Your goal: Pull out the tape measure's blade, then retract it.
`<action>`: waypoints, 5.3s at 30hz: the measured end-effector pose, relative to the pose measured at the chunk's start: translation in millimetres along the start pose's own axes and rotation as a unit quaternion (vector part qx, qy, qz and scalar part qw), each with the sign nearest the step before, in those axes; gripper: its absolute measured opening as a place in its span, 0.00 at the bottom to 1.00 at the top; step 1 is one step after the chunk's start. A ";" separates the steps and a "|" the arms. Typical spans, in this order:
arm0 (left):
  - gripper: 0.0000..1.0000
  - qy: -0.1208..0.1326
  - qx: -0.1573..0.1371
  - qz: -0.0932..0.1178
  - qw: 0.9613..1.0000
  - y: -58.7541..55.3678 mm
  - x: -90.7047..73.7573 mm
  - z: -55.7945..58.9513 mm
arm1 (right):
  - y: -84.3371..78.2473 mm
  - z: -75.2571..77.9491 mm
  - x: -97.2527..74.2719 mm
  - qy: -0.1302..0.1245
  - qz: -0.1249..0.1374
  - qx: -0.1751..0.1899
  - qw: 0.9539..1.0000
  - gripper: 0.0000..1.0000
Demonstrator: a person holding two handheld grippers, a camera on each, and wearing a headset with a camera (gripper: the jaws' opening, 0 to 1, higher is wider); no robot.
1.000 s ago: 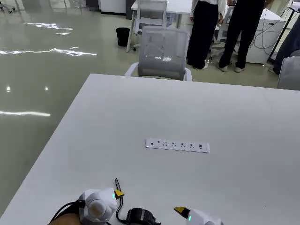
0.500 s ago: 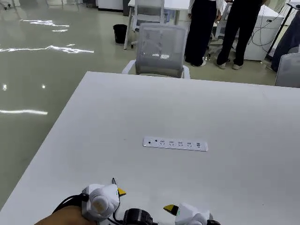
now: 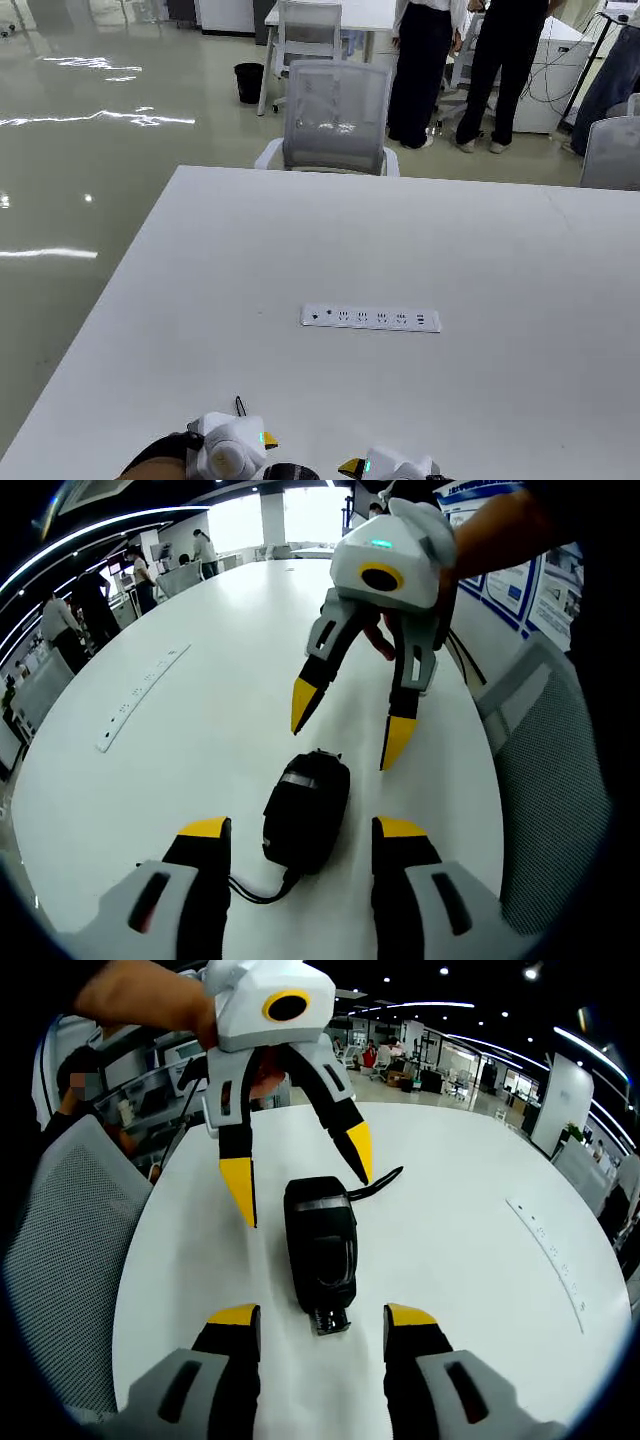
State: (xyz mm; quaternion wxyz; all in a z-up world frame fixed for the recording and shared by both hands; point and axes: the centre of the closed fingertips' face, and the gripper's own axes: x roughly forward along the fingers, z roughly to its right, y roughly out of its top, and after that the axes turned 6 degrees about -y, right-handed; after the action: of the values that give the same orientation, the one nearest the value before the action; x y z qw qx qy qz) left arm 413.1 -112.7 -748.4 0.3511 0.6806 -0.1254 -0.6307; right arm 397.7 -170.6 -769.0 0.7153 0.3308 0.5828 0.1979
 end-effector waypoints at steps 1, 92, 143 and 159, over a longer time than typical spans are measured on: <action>0.51 -0.002 0.003 -0.003 1.000 0.4 1.3 0.1 | -1.0 0.4 1.9 0.001 -0.002 0.000 1.000 0.47; 0.28 -0.017 0.044 -0.076 0.996 -2.8 21.4 2.6 | -33.1 10.6 18.5 0.037 -0.103 -0.107 0.988 0.11; 0.28 -0.014 0.033 -0.077 0.996 -2.9 23.5 2.0 | -63.0 21.6 -7.8 0.033 -0.118 -0.096 0.988 0.11; 0.28 -0.012 0.030 -0.077 0.996 -2.3 22.8 1.6 | -74.0 27.8 -19.4 0.030 -0.126 -0.100 0.987 0.11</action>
State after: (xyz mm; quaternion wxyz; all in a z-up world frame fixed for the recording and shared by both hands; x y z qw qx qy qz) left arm 414.9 -125.6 -767.3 0.2792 0.6910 -0.0957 -0.6598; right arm 412.3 -242.3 -804.7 0.7465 0.1755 0.6180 0.1735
